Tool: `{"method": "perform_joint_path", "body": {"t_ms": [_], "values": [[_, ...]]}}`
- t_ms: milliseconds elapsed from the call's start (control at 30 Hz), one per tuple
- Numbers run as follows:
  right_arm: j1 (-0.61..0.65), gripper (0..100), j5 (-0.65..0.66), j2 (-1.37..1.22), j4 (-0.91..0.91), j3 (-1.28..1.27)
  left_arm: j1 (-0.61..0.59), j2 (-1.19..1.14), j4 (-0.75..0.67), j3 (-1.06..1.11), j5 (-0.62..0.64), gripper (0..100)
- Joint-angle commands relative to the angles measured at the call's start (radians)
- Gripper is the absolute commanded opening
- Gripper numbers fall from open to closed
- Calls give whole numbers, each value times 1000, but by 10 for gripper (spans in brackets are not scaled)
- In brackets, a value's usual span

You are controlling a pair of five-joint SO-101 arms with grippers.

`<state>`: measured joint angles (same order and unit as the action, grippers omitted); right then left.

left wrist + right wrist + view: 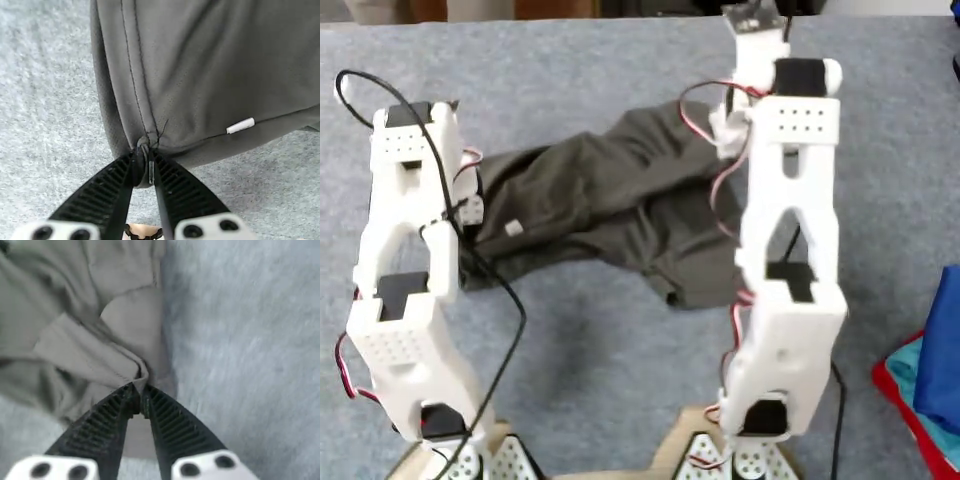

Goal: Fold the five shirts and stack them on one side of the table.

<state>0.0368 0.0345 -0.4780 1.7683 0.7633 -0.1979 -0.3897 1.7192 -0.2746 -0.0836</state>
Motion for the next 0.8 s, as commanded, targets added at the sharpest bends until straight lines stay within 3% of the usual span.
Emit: {"method": "perform_joint_path", "body": {"t_ms": [0,333,767], "values": [[-18,5,37,125,14,-133,-2,13,3,0,-9,18],[-25,5,112,182,12,-328,-18,10,3,26,-57,18],[-214,5,196,180,-15,-343,-38,16,8,114,-146,18]]}}
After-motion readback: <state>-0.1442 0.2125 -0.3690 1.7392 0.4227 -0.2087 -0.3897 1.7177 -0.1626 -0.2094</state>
